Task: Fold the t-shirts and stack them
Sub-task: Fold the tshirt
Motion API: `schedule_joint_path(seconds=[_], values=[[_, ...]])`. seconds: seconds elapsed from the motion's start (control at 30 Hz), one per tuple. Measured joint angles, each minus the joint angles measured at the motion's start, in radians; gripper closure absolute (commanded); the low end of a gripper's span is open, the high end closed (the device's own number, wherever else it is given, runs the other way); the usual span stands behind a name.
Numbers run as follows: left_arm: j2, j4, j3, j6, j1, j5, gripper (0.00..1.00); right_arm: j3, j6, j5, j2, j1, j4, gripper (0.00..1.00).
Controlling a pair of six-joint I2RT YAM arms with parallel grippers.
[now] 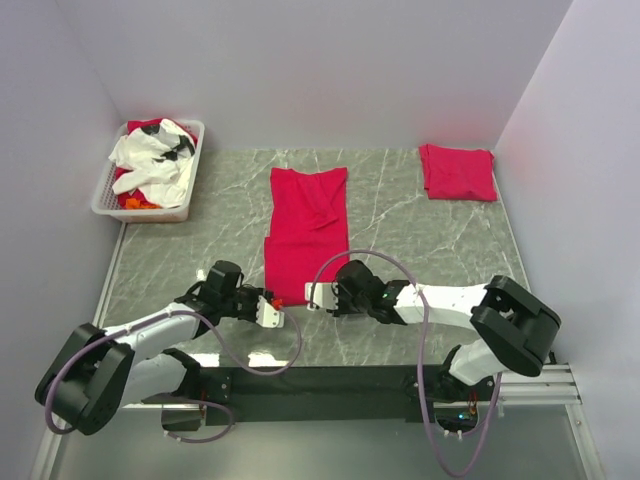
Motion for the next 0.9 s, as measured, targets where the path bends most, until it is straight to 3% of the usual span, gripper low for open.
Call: schedule_joint_path(seconds=[0.03, 0.1, 0.13, 0.23, 0.6, 0.9], values=[[0.009, 0.005, 0.002, 0.003, -0.001, -0.005, 0.75, 0.002, -0.005, 0.002, 0.007, 0.001, 0.003, 0.81], [0.018, 0.006, 0.004, 0.008, -0.002, -0.016, 0.84, 0.002, -0.003, 0.004, 0.02, 0.002, 0.002, 1.0], [0.02, 0.002, 0.004, 0.014, -0.002, -0.019, 0.91, 0.004, -0.002, 0.006, 0.022, 0.002, 0.0, 1.0], [-0.003, -0.041, 0.012, 0.021, -0.003, -0.02, 0.99, 0.013, 0.011, 0.002, 0.016, 0.002, -0.024, 1.0], [-0.259, -0.467, 0.204, 0.018, -0.002, 0.117, 0.99, 0.087, 0.078, -0.129, -0.279, 0.023, -0.359, 1.0], [-0.426, -0.89, 0.382, 0.034, -0.003, 0.297, 0.99, 0.138, 0.106, -0.247, -0.511, 0.125, -0.628, 1.0]])
